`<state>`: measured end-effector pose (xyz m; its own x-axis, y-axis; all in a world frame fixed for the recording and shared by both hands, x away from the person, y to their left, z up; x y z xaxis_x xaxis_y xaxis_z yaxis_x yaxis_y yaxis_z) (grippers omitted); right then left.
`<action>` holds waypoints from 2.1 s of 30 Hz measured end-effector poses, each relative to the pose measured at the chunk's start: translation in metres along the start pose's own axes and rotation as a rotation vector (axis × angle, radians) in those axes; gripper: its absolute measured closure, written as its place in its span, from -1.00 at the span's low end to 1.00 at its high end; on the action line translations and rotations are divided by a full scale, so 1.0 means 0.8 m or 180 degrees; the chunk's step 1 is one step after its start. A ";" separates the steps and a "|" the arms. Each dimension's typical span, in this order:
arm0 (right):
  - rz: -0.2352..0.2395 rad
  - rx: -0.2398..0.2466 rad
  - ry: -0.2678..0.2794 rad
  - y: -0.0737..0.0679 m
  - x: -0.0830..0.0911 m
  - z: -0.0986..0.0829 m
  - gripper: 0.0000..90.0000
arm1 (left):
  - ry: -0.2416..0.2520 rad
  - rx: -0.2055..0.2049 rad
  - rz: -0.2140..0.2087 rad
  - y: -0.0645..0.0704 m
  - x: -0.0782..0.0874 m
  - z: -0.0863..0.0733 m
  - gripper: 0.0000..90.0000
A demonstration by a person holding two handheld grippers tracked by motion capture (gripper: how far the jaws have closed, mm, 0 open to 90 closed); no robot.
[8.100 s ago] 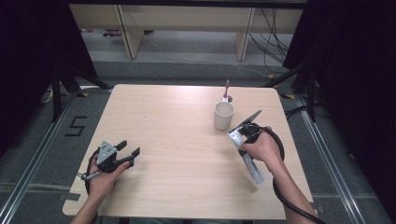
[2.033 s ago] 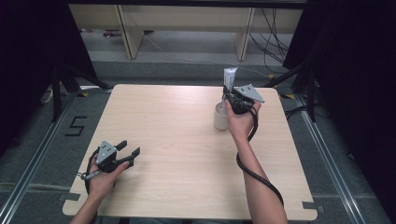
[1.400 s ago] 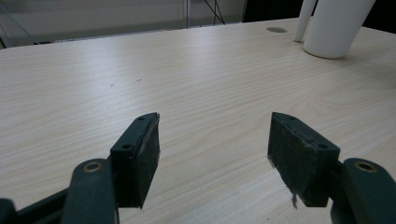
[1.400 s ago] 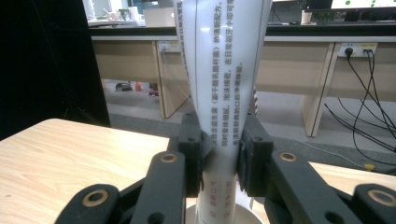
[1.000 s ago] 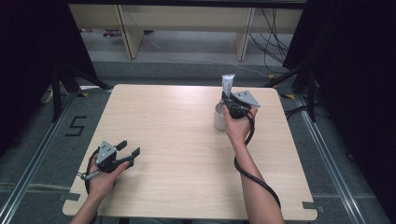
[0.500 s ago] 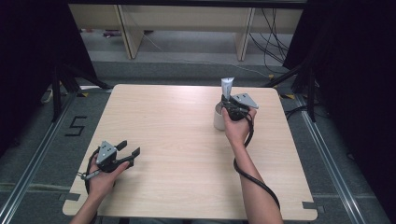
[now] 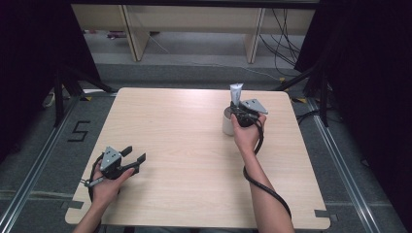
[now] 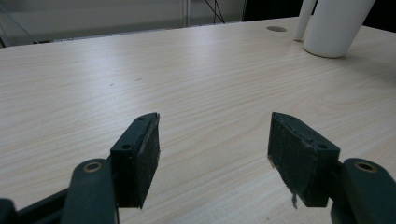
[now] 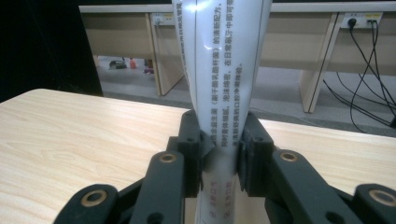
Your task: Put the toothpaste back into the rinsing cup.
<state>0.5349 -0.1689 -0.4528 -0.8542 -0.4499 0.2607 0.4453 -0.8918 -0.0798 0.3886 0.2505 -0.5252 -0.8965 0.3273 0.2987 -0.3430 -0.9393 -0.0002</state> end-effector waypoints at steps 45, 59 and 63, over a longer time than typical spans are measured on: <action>0.0069 -0.0090 -0.0228 -0.001 -0.002 -0.012 0.62 | 0.0001 -0.0001 0.0004 0.000 0.001 0.000 -0.24; 0.0153 0.0016 -0.0383 -0.003 0.012 -0.008 0.59 | 0.0041 -0.0018 -0.0012 0.000 -0.001 0.000 -0.24; 0.0118 0.0026 -0.0410 -0.005 0.015 -0.009 0.59 | 0.0039 -0.0009 -0.0014 0.000 -0.001 0.000 -0.24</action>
<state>0.5214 -0.1712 -0.4561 -0.7958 -0.4721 0.3793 0.4786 -0.8740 -0.0839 0.3892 0.2506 -0.5257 -0.8984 0.3326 0.2869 -0.3477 -0.9376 -0.0016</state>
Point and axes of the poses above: each handheld gripper's, and its own axes: x roughly backward along the jaws, z roughly out of its top, y roughly to its right, the point moved 1 cm from there along -x, roughly forward along the jaws, and after that the axes turned 9 degrees about z, right-handed, at the moved point
